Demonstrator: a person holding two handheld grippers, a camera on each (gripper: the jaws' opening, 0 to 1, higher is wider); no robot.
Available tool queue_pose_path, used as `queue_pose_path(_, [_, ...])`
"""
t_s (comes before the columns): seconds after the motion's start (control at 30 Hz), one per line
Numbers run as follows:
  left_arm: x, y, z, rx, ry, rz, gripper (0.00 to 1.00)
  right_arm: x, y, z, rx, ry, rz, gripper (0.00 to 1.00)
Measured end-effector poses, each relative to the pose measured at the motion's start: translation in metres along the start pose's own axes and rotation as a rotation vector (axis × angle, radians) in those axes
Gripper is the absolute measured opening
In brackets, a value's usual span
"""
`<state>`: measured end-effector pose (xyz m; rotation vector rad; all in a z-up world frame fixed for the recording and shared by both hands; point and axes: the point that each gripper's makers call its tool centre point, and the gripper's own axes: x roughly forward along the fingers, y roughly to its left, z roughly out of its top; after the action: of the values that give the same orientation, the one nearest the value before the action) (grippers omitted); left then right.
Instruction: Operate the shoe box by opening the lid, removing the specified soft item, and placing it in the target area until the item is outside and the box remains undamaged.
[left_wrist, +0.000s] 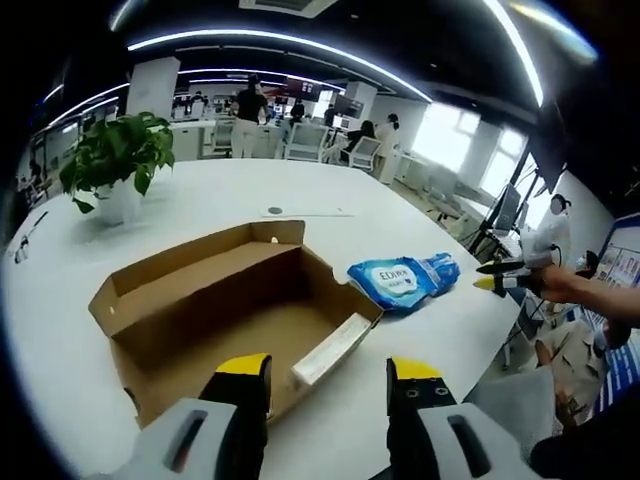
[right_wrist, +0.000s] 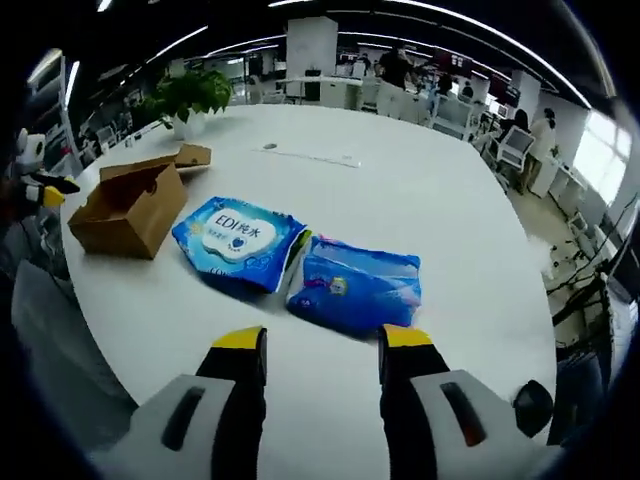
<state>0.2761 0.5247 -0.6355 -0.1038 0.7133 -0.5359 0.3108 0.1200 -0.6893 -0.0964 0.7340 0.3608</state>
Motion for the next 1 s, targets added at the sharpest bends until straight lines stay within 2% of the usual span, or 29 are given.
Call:
queue_pose_path(0.33, [0.005, -0.007, 0.000, 0.044, 0.025, -0.028, 0.47, -0.010, 0.014, -0.015, 0.102, -0.072, -0.008, 0.43])
queue_pose_path(0.53, [0.006, -0.006, 0.006, 0.056, 0.024, -0.033, 0.47, -0.012, 0.023, -0.025, 0.141, -0.079, -0.007, 0.42])
queue_pose_path(0.73, [0.006, -0.004, 0.005, 0.072, 0.032, -0.037, 0.47, -0.013, 0.032, -0.023, 0.174, -0.100, -0.005, 0.42])
queue_pose_path(1.0, [0.003, 0.006, -0.003, 0.074, 0.044, -0.036, 0.47, -0.010, 0.050, -0.017, 0.174, -0.110, 0.007, 0.42])
